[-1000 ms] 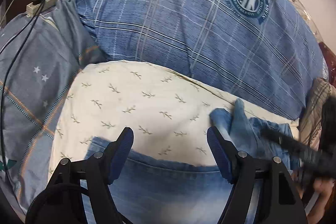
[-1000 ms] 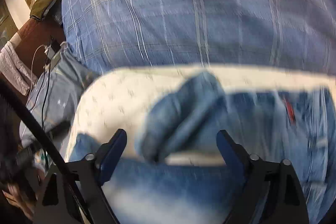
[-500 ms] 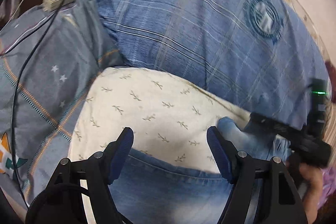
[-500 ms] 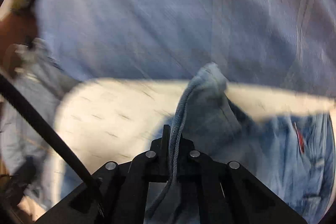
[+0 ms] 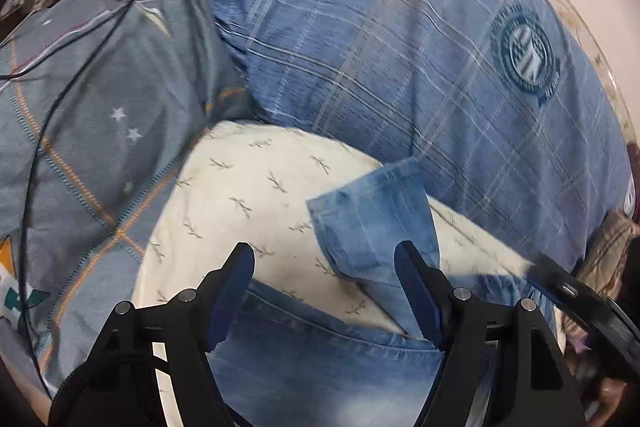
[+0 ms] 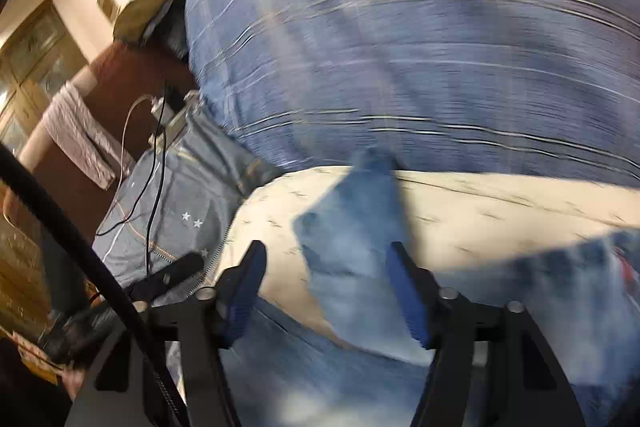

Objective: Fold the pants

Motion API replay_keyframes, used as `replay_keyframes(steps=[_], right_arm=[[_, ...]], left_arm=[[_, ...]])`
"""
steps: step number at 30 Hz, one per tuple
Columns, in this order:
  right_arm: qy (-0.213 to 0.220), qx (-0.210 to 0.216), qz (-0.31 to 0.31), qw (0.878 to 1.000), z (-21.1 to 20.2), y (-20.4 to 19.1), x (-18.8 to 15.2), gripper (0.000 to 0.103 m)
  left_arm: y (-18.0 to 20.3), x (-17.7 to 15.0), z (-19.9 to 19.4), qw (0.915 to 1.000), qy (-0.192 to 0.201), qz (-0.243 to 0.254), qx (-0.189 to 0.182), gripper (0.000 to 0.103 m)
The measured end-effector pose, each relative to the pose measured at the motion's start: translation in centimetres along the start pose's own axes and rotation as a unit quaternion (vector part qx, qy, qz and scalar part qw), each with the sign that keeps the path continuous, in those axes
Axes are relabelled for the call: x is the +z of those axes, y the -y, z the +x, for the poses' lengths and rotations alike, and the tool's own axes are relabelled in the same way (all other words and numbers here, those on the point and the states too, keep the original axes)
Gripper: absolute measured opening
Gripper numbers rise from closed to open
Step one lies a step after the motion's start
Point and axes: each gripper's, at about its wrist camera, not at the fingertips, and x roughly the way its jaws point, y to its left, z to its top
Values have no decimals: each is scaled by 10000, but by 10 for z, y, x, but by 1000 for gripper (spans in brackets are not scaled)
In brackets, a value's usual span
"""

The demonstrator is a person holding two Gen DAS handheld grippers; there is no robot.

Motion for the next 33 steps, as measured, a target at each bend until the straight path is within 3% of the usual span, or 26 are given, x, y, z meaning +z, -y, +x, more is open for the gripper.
replay_keyframes(steps=[5,8,10,12,14,17,20,21,23,24,25,29,33], right_arm=[[324,-729,172,9967,-88,89,-31,77],[659,-1397,943,9835,-138,170,-46,79],[701,-1385,1498,9765,-156,217,-51,80],[563,-1417,1963,9686,-160,257,-46,80],[326,-1581,1977,9669,-153,279,-31,80],[134,-1482,2253,9629,-135,306,-11,80],[-81,-1937,2118,9579,-112,315,5,79],[-183,-2190,2053,9537,-99,319,11,74],[-290,-2431,1938,9500,-81,322,15,52],[-444,-2522,1911,9476,-71,322,15,18],[-570,-2634,1846,9451,-67,316,14,14],[218,-2833,901,9546,-114,241,5,12],[1092,-2731,333,9552,-184,160,-58,11]], left_arm=[[11,-9,26,9990,-326,104,-272,73],[29,-12,37,9979,-388,377,-368,73],[52,-9,47,9952,-513,718,-430,73],[75,-4,58,9908,-657,1053,-537,73],[93,2,72,9863,-703,1386,-545,73],[104,1,93,9816,-842,1644,-487,73],[94,-11,107,9855,-964,1251,-612,71],[94,-12,112,9855,-1075,1150,-638,71],[100,-14,115,9828,-1208,1099,-861,71],[103,-14,114,9822,-1209,1077,-953,72],[106,-16,114,9810,-1205,1092,-1059,72],[109,-19,109,9768,-1271,1014,-1396,72],[107,-28,99,9698,-1424,728,-1839,73]])
